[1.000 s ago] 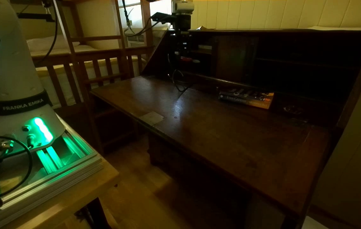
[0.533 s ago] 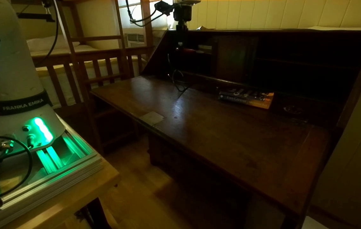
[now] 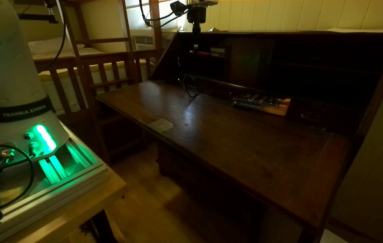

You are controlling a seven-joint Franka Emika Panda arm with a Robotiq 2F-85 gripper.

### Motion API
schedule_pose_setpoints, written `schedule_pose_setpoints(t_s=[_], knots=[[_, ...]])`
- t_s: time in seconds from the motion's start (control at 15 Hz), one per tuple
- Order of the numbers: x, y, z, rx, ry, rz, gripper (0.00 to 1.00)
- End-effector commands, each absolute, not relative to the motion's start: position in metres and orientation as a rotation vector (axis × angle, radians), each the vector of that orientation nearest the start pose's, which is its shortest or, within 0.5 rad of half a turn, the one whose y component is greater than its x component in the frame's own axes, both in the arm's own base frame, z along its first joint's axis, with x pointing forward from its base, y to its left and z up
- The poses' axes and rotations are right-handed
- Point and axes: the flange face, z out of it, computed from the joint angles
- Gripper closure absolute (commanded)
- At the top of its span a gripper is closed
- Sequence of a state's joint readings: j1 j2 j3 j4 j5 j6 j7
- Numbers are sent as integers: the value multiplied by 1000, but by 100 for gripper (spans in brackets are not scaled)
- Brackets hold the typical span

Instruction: Use the orange object to open the cabinet door

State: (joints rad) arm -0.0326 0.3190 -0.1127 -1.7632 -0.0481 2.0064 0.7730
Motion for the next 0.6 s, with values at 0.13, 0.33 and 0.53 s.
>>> schedule_pose_setpoints(t_s=[0.13,0.33,0.53], knots=[[641,-87,383,-2909,1340,-84,71],[658,-82,384,-2909,1201,-341,71],[657,-75,372,-2771,1090,-471,71]])
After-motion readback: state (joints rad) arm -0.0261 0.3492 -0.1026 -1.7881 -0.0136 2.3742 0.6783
